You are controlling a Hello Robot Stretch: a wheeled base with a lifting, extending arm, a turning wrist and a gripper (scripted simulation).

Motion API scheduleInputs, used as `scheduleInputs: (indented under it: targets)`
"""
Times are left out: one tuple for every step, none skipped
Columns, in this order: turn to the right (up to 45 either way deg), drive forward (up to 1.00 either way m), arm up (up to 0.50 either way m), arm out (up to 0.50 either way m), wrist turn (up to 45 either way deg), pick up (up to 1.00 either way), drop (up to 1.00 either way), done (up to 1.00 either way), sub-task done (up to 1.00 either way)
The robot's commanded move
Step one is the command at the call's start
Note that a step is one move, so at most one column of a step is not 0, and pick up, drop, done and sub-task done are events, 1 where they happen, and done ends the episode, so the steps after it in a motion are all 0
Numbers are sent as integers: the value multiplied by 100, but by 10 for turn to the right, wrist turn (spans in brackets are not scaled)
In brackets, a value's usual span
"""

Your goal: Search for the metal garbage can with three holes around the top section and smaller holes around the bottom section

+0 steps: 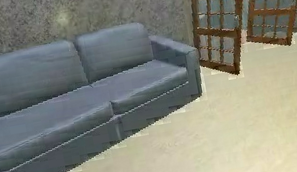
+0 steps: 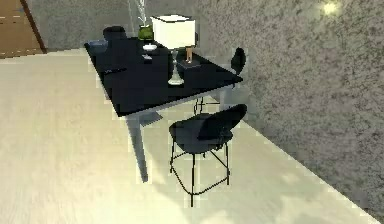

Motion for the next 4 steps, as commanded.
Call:
scheduleInputs:
  targets:
    - [300, 0, 0, 0, 0, 0, 0, 0, 0]
    - [0, 90, 0, 0, 0, 0, 0, 0, 0]
    - [150, 0, 0, 0, 0, 0, 0, 0, 0]
    - [0, 100, 0, 0, 0, 0, 0, 0, 0]
